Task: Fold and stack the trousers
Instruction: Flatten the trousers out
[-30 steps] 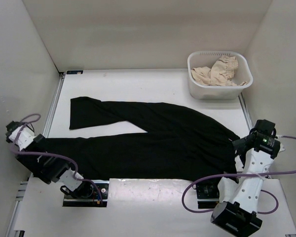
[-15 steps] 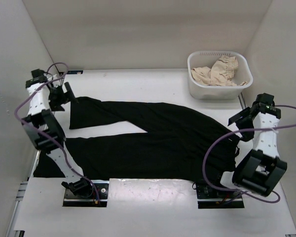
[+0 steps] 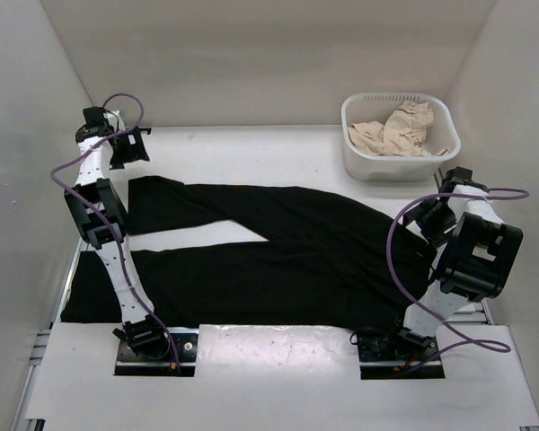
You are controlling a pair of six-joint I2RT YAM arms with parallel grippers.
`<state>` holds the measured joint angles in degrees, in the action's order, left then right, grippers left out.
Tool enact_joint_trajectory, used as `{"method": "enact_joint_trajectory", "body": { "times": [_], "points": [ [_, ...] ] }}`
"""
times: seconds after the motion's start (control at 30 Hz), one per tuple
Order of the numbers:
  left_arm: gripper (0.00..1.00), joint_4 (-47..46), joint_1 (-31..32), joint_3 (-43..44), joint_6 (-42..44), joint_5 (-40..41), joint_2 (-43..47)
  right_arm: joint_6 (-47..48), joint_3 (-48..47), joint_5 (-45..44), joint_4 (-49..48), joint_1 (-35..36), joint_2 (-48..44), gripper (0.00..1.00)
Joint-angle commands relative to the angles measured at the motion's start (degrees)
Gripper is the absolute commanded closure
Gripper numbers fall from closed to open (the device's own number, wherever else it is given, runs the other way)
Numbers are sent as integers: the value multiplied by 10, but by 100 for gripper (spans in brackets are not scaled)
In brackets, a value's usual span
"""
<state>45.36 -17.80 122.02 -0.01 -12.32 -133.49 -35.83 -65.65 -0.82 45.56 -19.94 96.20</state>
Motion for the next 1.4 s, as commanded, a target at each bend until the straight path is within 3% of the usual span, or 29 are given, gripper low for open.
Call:
{"method": "enact_joint_trajectory", "body": {
  "times": [0.0,0.23,0.4,0.43,0.47,0.5,0.53,0.57,0.7,0.8,0.93,1.13,1.17,1.3,1.33,1.37],
  "points": [
    [0,-34,1,18,0,13,-26,-4,-25,-21,-12,3,21,19],
    [0,-21,13,-48,0,42,-48,-20,-25,-16,-37,3,82,19],
    [0,10,13,-14,0,42,-77,-20,-32,-15,-32,3,114,37],
    [33,10,13,-14,0,42,-77,-14,-32,-16,-32,3,114,42],
    [57,10,13,-14,0,34,-77,-14,-32,-16,-32,3,114,52],
    [75,10,13,-14,0,29,-71,-14,-25,-16,-32,3,114,57],
    [85,16,13,-14,0,29,-71,-9,-25,-16,-32,3,109,62],
    [86,16,13,-14,0,24,-56,-9,-17,-16,-32,3,101,75],
    [86,16,19,1,0,49,0,2,-5,-16,-27,3,77,100],
    [86,4,24,13,0,102,78,9,1,-16,-21,3,43,100],
    [86,-47,30,-61,0,116,229,29,23,-16,-9,3,-19,100],
    [86,-62,36,-385,0,113,413,29,60,7,-16,9,-78,100],
    [86,-67,30,-461,0,118,424,29,60,7,-16,9,-78,100],
    [86,-67,-3,-593,0,132,445,29,70,13,-16,15,-89,100],
    [82,-67,-10,-610,0,138,434,34,70,13,-16,20,-89,100],
    [72,-67,-23,-622,0,149,428,34,70,13,-16,20,-94,100]
  ]
}}
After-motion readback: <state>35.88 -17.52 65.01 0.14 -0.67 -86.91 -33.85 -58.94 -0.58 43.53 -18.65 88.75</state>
